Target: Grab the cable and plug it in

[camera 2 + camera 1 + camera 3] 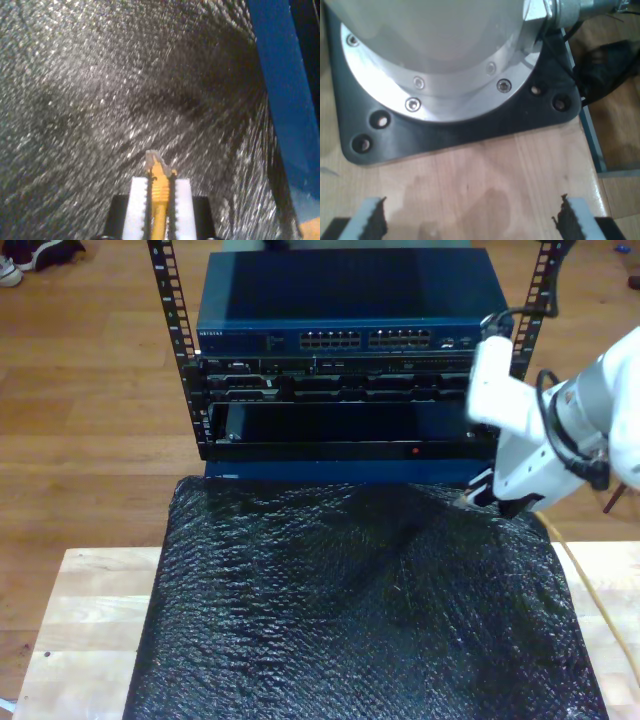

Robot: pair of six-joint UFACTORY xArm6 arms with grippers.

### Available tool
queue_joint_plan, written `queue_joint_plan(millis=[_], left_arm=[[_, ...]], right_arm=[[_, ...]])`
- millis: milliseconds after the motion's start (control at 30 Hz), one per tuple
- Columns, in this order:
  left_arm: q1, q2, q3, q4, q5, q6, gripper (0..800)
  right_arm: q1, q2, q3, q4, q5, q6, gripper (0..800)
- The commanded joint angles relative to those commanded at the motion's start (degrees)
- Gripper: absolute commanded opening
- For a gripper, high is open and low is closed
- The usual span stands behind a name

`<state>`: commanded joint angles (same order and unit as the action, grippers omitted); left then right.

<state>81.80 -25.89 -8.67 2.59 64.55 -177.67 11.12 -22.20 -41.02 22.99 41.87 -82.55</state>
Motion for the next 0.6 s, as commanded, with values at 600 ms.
queue_joint_plan(millis=[600], left_arm=[[-0.1,0.0,0.0,0.0,0.0,0.0,799]], right_arm=[[0.7,9.8,-3.8,-10.6,-19.3,0.0,0]])
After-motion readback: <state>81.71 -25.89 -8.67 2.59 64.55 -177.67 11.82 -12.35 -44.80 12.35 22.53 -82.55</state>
